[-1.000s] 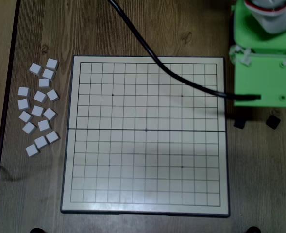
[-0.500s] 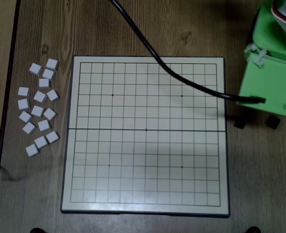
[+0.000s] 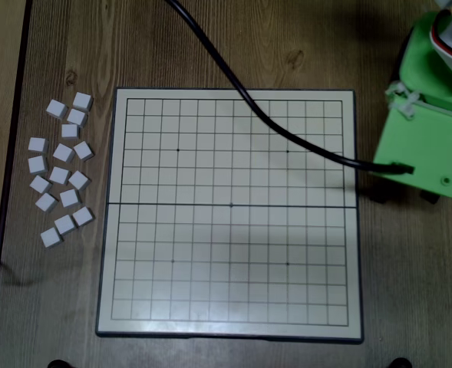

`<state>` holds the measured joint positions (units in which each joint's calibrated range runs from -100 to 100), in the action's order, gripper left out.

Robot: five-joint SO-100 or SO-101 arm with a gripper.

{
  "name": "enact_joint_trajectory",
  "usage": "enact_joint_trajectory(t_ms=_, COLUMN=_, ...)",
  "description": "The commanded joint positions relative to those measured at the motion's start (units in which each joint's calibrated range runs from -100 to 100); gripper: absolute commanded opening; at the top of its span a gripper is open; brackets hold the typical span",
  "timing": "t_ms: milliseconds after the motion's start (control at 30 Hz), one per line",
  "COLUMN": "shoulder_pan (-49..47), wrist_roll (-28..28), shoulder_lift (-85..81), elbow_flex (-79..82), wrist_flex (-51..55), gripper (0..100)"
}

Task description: Grasp a Black stone and put it on the board on position (0,0).

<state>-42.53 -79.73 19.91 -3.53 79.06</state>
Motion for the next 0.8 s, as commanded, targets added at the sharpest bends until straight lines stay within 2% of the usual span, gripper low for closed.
enact_joint_trajectory(t_ms=0, shoulder_pan=0.07, wrist_roll=0.2, shoulder_lift=-1.38, elbow_flex=-4.29, wrist_flex=-0.88, gripper=8)
enact_joint_trajectory(t_ms=300, shoulder_pan=0.25, wrist_roll=2.3, shoulder_lift=-0.54, elbow_flex=-2.17, wrist_flex=-4.19, gripper=13)
enact_joint_trajectory(t_ms=767, shoulder_pan=0.61, wrist_roll=3.37, shoulder_lift=1.16, elbow_flex=-0.43, wrist_flex=-6.26, gripper=12)
